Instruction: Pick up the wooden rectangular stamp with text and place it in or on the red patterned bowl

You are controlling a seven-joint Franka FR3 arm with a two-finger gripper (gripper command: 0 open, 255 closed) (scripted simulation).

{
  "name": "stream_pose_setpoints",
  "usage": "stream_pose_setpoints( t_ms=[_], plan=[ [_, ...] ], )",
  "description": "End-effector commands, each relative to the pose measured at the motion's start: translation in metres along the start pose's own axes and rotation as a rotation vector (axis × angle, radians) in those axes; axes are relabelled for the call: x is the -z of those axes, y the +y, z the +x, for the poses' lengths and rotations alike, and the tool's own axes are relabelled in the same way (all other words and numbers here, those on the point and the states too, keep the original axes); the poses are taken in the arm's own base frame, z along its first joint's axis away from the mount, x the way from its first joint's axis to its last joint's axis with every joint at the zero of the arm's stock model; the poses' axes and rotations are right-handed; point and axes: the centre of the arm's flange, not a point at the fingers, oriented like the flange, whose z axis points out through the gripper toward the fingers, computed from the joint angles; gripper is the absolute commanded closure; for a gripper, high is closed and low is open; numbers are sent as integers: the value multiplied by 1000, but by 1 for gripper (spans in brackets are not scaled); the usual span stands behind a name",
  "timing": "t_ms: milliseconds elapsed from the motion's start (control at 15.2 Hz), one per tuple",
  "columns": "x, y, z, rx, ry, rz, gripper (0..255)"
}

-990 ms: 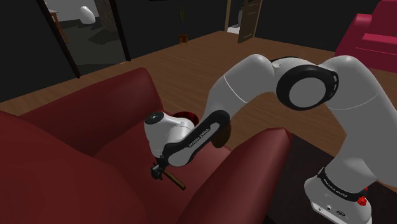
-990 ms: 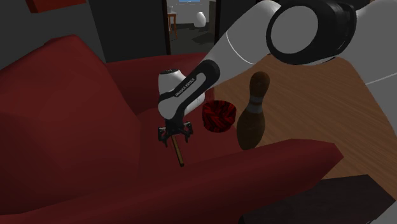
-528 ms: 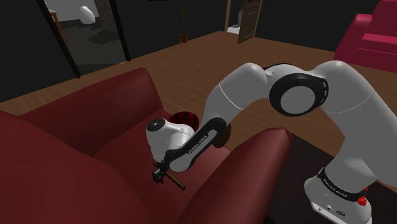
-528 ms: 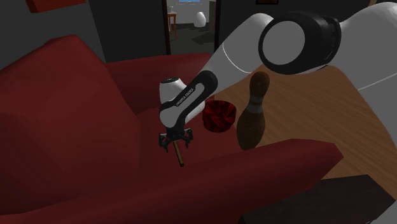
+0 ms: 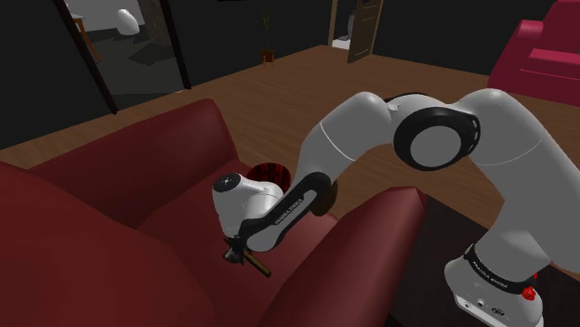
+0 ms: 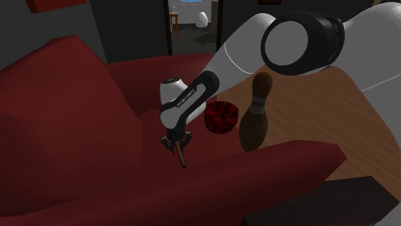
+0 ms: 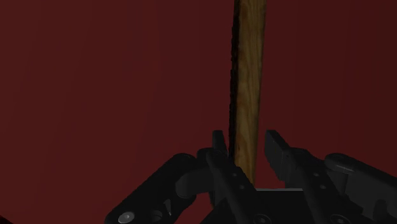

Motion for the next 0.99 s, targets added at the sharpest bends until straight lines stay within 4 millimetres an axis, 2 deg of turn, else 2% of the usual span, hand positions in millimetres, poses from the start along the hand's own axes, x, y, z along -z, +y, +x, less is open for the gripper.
stream_pose_setpoints(
  t_ms=[0,462,924],
  plan=[
    [-4,4,0,-4,-6,-6,255],
    [-4,4,0,-4,-6,-6,255],
    [33,4,-1,-4,-6,-6,255]
  ],
)
